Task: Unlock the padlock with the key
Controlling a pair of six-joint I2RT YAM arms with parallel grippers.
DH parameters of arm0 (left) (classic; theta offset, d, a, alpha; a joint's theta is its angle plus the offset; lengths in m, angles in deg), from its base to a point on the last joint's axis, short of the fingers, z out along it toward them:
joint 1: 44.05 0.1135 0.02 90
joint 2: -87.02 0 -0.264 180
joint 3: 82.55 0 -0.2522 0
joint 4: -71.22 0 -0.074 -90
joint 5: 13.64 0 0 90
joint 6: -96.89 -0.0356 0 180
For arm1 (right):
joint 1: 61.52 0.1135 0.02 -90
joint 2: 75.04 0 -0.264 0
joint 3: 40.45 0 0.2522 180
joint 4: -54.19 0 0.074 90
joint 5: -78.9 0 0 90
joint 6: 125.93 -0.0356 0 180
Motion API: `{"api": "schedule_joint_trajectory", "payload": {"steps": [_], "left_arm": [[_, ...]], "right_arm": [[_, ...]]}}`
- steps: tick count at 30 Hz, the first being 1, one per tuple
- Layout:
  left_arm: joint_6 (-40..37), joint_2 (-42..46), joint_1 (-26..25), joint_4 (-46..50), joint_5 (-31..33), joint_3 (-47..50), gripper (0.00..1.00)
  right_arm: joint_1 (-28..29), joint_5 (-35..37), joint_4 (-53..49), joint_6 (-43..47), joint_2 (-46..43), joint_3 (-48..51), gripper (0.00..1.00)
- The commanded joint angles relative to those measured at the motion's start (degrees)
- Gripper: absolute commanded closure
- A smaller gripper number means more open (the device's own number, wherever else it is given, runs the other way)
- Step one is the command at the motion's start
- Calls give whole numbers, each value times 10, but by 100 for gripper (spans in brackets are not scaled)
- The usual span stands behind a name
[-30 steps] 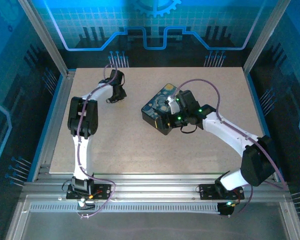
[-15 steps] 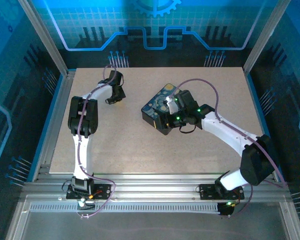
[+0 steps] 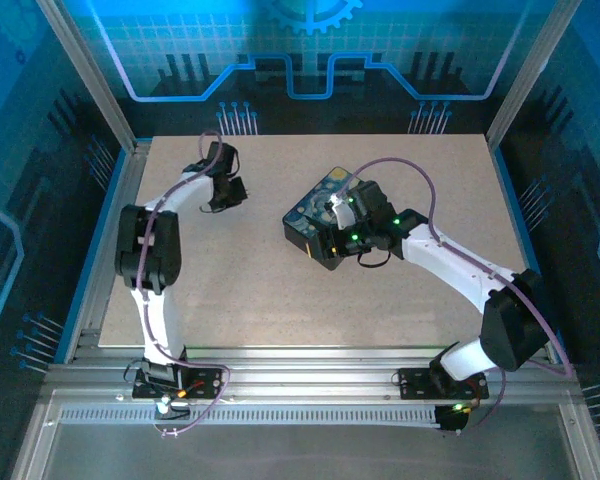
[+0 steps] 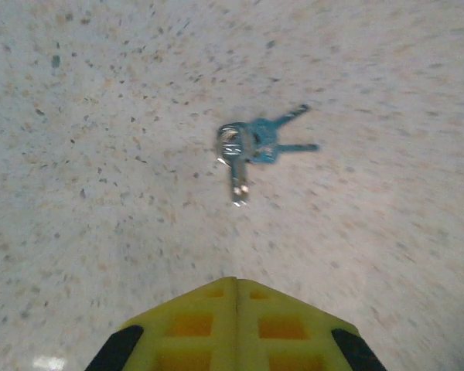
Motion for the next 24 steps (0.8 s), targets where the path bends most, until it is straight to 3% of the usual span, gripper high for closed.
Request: {"api": "schedule_joint_trajectory", "payload": {"steps": [1, 4, 7, 16, 24], "left_arm": [[-37, 28, 0, 8, -22, 0, 89], [-46, -4, 3, 24, -22, -35, 59], [-38, -45, 7, 35, -22, -81, 53], [-16, -161, 25, 69, -33, -214, 58], [-3, -205, 30, 74, -44, -245, 64]], "right_arm": [[3, -2, 6, -7, -6, -1, 36], [3, -4, 12, -10, -10, 5, 36], [3, -4, 18, -11, -13, 14, 36], [-1, -6, 17, -2, 6, 14, 36], [-5, -14, 14, 7, 33, -8, 36]]}}
